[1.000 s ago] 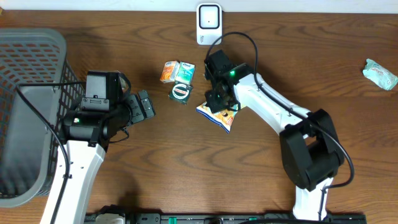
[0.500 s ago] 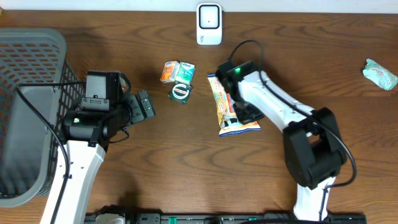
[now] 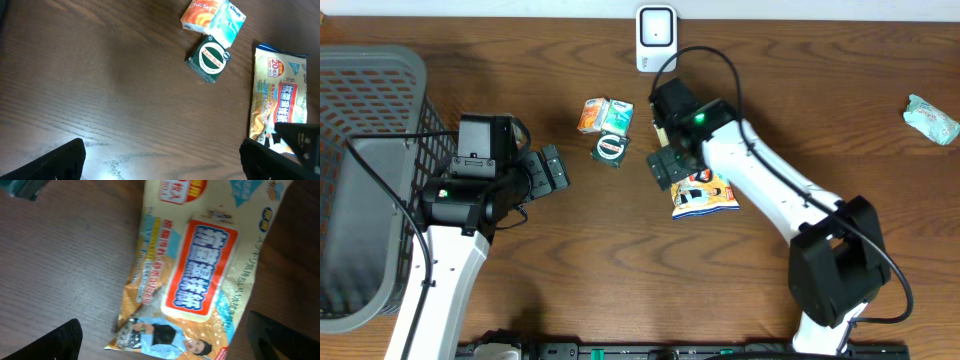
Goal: Scan the item barcode
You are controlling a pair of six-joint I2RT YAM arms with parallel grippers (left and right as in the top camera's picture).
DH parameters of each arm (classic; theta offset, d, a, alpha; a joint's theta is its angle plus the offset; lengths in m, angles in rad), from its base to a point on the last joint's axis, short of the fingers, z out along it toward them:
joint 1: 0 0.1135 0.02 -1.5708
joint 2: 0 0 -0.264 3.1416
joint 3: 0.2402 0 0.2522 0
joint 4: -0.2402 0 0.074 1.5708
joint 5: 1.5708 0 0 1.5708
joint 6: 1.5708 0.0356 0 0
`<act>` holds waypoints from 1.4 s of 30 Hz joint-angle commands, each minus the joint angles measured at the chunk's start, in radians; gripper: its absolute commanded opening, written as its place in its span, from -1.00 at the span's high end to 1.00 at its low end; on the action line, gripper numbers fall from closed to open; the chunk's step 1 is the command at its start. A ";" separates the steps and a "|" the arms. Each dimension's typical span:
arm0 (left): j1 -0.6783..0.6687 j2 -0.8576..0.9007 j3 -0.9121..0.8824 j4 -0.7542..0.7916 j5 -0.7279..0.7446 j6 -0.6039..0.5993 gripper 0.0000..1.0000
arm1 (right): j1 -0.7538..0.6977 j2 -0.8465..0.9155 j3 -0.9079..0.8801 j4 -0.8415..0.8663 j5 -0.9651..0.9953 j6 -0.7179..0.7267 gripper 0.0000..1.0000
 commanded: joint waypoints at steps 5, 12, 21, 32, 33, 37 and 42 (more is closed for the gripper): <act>0.006 0.002 0.009 -0.002 -0.013 0.003 -0.95 | 0.100 0.076 0.011 -0.001 0.244 0.123 -0.98; 0.006 0.002 0.009 -0.003 -0.013 0.003 -0.95 | 0.166 0.198 0.011 -0.003 0.424 0.208 -0.99; 0.006 0.002 0.009 -0.002 -0.013 0.003 -0.96 | 0.185 0.284 0.011 -0.043 0.540 0.240 -0.93; 0.006 0.002 0.009 -0.002 -0.013 0.003 -0.95 | 0.116 0.353 0.008 -0.005 0.446 0.173 -0.47; 0.006 0.002 0.009 -0.003 -0.013 0.003 -0.95 | 0.109 0.365 0.007 0.004 0.413 0.149 -0.44; 0.006 0.002 0.009 -0.003 -0.013 0.003 -0.95 | 0.085 0.394 0.007 0.015 0.325 0.116 0.69; 0.006 0.002 0.009 -0.002 -0.013 0.003 -0.95 | 0.063 0.382 0.009 0.015 0.253 0.114 0.98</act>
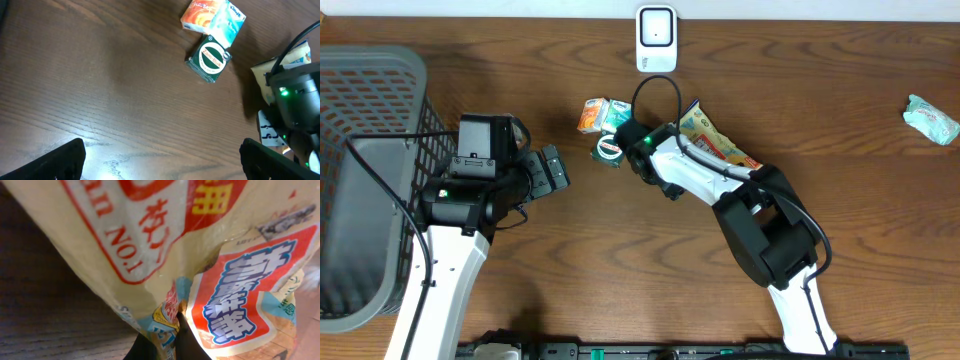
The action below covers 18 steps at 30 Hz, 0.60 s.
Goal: Scan the item barcode
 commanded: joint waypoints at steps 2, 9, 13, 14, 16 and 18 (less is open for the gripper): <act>0.006 0.002 0.009 -0.002 -0.013 0.003 -0.95 | -0.042 0.039 -0.016 -0.005 -0.279 -0.056 0.98; 0.006 0.002 0.009 -0.003 -0.013 0.003 -0.95 | -0.111 -0.122 0.045 -0.029 -0.536 -0.132 0.98; 0.006 0.002 0.009 -0.002 -0.013 0.003 -0.95 | -0.190 -0.241 0.049 -0.013 -0.804 -0.214 0.98; 0.006 0.002 0.009 -0.002 -0.013 0.003 -0.95 | -0.214 -0.262 0.049 -0.016 -0.864 -0.229 0.98; 0.006 0.002 0.009 -0.002 -0.013 0.003 -0.96 | -0.274 -0.298 0.049 -0.033 -0.992 -0.265 0.98; 0.006 0.002 0.009 -0.002 -0.013 0.003 -0.95 | -0.331 -0.310 0.049 -0.055 -1.106 -0.304 0.98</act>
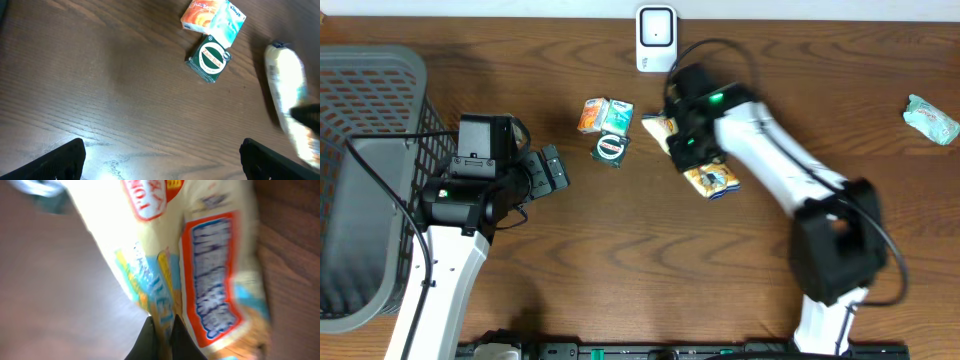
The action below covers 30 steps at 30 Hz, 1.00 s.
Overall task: Scan the item barcode
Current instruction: 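Flip the snack bag to show its white back side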
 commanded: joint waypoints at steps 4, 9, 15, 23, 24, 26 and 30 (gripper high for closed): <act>0.006 0.002 0.009 -0.003 -0.013 0.003 -0.95 | -0.200 -0.038 -0.001 -0.057 -0.608 -0.204 0.98; 0.006 0.002 0.009 -0.002 -0.013 0.003 -0.96 | -0.322 -0.008 -0.094 -0.034 -0.737 -0.230 0.98; 0.006 0.002 0.009 -0.002 -0.013 0.003 -0.96 | -0.454 0.021 -0.212 0.081 -0.692 -0.206 0.98; 0.006 0.002 0.009 -0.003 -0.013 0.003 -0.96 | -0.571 0.024 -0.188 0.099 -0.628 -0.172 0.79; 0.006 0.002 0.009 -0.003 -0.013 0.003 -0.95 | -0.580 0.024 -0.178 0.097 -0.627 -0.167 0.70; 0.006 0.002 0.009 -0.003 -0.013 0.003 -0.96 | -0.591 0.023 -0.156 0.091 -0.624 -0.146 0.62; 0.006 0.002 0.009 -0.003 -0.013 0.003 -0.96 | -0.577 0.023 -0.120 0.057 -0.624 -0.131 0.57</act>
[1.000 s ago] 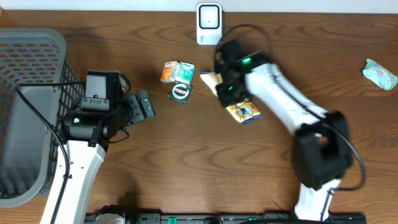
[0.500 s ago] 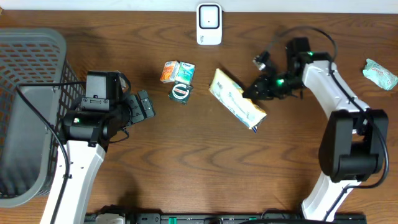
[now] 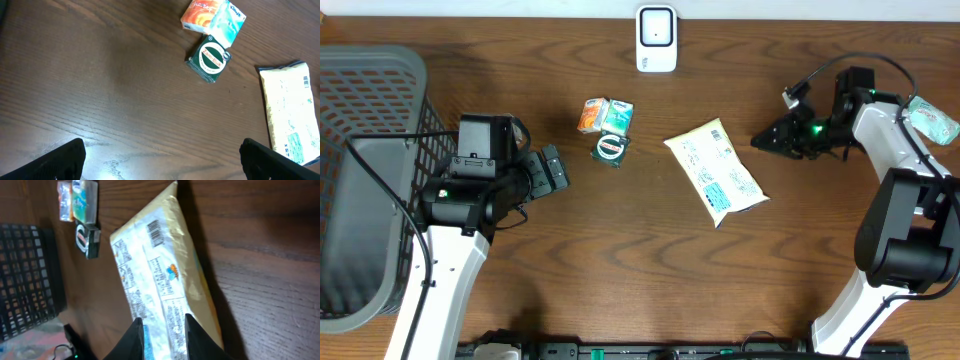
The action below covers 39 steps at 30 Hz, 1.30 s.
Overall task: Scan the item barcode
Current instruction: 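Flip the snack bag to show its white back side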
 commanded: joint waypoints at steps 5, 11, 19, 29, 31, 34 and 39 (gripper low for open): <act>0.006 0.002 0.009 -0.003 -0.013 0.003 -0.95 | 0.079 0.006 0.035 -0.074 0.087 0.000 0.98; 0.006 0.002 0.009 -0.003 -0.013 0.003 -0.95 | 0.227 0.006 0.024 -0.140 0.451 0.045 0.98; 0.006 0.002 0.009 -0.003 -0.013 0.003 -0.96 | 0.390 0.006 -0.005 -0.208 0.716 0.128 0.94; 0.006 0.002 0.009 -0.003 -0.013 0.003 -0.96 | 0.431 0.006 -0.156 -0.115 0.771 0.206 0.95; 0.006 0.002 0.009 -0.003 -0.013 0.003 -0.95 | 0.431 0.006 -0.167 -0.116 0.771 0.213 0.98; 0.006 0.002 0.009 -0.003 -0.013 0.003 -0.96 | 0.431 0.005 -0.147 -0.150 0.745 0.213 0.98; 0.006 0.002 0.009 -0.003 -0.013 0.003 -0.95 | 0.431 0.004 -0.024 -0.267 0.703 0.212 0.98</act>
